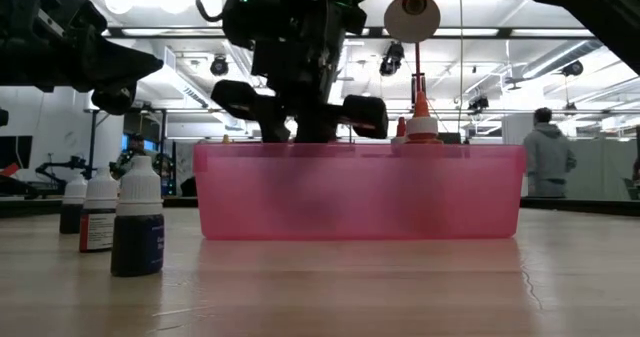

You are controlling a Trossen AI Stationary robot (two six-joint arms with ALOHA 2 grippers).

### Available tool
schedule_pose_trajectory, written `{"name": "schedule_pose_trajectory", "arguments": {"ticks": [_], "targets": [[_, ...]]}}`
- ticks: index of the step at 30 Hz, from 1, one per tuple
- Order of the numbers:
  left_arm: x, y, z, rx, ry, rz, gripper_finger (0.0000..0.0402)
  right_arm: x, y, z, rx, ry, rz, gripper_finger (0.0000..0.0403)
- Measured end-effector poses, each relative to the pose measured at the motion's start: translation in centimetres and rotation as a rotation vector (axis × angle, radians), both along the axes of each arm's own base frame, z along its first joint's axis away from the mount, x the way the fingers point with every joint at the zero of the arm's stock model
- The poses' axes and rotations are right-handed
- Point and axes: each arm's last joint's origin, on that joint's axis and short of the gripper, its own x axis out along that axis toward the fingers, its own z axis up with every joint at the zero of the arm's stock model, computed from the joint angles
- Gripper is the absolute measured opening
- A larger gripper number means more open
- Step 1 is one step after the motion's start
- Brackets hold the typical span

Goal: Pick & Place food coloring
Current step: Put the small black food coloring bottle into the red bin

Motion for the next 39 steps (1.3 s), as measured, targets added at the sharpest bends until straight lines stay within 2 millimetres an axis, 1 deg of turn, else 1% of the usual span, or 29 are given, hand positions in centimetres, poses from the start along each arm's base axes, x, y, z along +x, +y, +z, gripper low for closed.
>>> {"name": "schedule_pose_trajectory", "arguments": {"ticks": [7, 21, 24, 29, 39], "targets": [[0.0, 0.0, 0.0, 0.0, 0.0, 0.0, 0.0, -0.1, -0.3, -0.3, -0.003, 0.02, -0.008, 0.0066], [0.0, 0.0, 0.0, 0.0, 0.0, 0.0, 0.0, -0.6, -0.3, -1.2, 0.0, 0.056, -0.008, 0.0066], [0.0, 0.0, 0.0, 0.0, 0.0, 0.0, 0.0, -0.6, -0.3, -1.3, 0.006, 0.061, -0.035, 0.0067], [0.0, 0.0, 0.0, 0.0, 0.0, 0.0, 0.0, -0.5, -0.3, -1.2, 0.018, 0.059, -0.104, 0.0091], [0.0, 0.0, 0.0, 0.0, 0.0, 0.0, 0.0, -0.4, -0.3, -1.2, 0.015, 0.055, -0.095, 0.0143]]}}
